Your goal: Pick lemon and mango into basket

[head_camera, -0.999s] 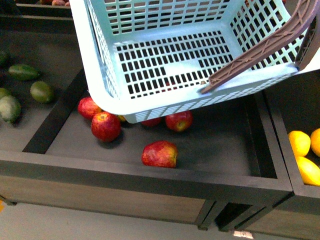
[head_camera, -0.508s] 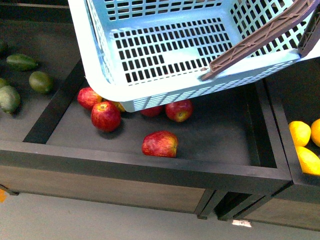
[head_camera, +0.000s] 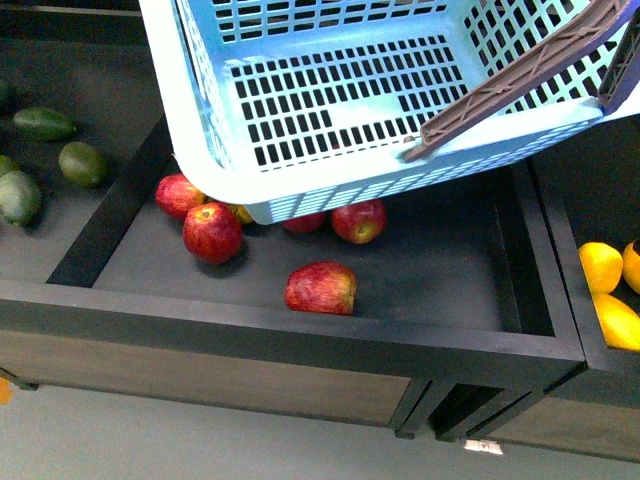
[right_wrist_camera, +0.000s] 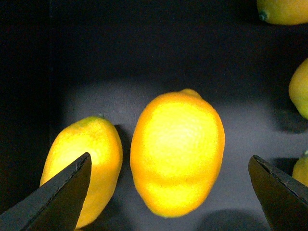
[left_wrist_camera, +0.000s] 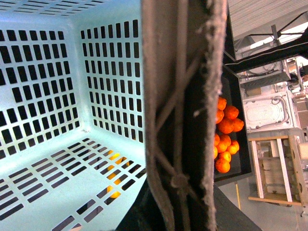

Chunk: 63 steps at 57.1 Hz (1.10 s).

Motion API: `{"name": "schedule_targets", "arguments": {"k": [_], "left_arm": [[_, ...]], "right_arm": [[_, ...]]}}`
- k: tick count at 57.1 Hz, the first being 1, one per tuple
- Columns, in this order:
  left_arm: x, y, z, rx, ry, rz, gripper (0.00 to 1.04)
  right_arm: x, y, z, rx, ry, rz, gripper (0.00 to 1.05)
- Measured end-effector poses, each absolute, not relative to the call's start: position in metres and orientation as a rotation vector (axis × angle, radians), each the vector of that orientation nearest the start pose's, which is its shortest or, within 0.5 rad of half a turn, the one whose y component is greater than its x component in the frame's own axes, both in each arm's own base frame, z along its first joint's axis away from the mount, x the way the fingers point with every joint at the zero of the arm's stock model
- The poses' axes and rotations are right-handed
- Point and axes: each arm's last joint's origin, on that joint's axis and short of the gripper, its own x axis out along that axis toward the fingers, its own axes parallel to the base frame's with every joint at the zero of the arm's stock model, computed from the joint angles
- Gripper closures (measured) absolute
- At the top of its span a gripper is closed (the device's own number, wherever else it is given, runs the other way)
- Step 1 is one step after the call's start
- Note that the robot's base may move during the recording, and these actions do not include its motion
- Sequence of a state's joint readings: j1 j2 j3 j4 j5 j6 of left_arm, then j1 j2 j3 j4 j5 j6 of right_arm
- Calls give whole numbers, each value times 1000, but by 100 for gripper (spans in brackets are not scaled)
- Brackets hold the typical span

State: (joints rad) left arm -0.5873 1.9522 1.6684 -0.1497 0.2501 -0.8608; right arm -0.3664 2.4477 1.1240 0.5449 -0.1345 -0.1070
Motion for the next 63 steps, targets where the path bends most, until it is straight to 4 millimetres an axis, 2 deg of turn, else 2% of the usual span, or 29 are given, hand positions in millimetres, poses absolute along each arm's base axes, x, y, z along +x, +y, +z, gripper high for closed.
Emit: {"name": "schedule_targets", "arguments": {"k": [7, 18, 25, 37, 46, 51, 55, 59, 61, 63], "left_arm": [[377, -259, 297, -722, 762, -579, 99], [377, -259, 297, -722, 762, -580, 99], [377, -259, 297, -722, 762, -580, 99], [377, -259, 297, -722, 762, -580, 99], [377, -259, 297, -722, 762, -580, 99], [377, -259, 297, -722, 762, -580, 99], [377, -259, 297, -722, 762, -579, 99], [377, -259, 297, -722, 762, -580, 99], [377, -259, 297, -722, 762, -580, 99], [377, -259, 297, -722, 762, -580, 99]], "right_arm": [[396, -146, -31, 91, 794, -187, 9], [397, -147, -50, 104, 837, -184, 9], [399, -147, -54, 111, 849, -183, 9], [398, -150, -57, 129, 855, -188, 37], [395, -156, -54, 162, 835, -185, 43], [388, -163, -46, 178, 815, -186, 43], [382, -171, -32, 195, 771, -183, 43], [375, -181, -8, 222, 695, -162, 43], [370, -187, 13, 232, 636, -144, 43], [368, -190, 25, 236, 607, -135, 43]]}}
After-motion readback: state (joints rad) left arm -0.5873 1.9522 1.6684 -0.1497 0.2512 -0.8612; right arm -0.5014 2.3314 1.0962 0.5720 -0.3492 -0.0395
